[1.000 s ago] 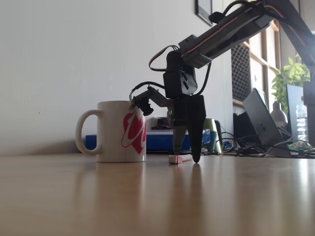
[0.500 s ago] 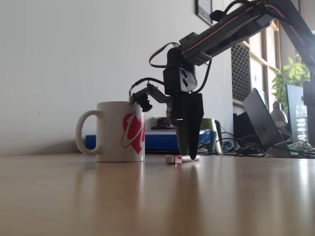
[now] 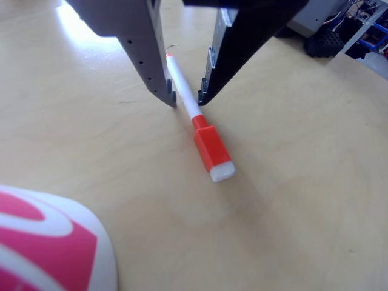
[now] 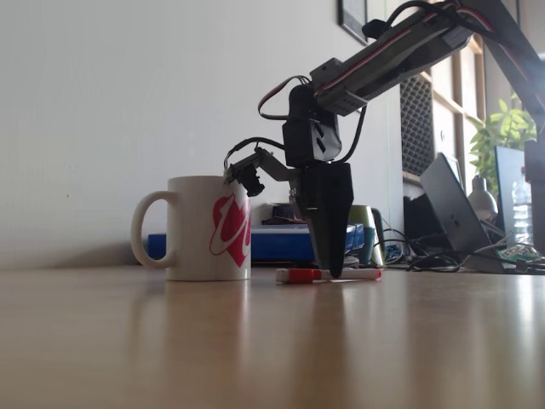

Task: Grab the pen and place it in the cup.

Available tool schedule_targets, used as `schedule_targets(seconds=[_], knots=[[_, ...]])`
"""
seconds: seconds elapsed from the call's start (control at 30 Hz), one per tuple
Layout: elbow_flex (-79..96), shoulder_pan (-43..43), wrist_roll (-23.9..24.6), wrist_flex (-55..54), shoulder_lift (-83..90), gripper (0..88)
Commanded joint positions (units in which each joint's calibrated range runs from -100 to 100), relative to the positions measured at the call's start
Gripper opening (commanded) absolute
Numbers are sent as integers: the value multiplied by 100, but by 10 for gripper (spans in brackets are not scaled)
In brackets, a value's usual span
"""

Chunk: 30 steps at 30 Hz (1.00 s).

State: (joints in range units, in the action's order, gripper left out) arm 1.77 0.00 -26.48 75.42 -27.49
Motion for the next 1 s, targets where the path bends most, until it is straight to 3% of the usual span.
schedule_targets(seconds=[0.0, 0.1, 0.2, 0.67, 0.97], knots=[[35, 38, 31, -54, -6, 102], [45, 29, 36, -37, -6, 94], [45, 13, 47, -20, -14, 8], [17, 104, 47, 15, 102, 12], [54, 229, 36, 264, 1198, 11]])
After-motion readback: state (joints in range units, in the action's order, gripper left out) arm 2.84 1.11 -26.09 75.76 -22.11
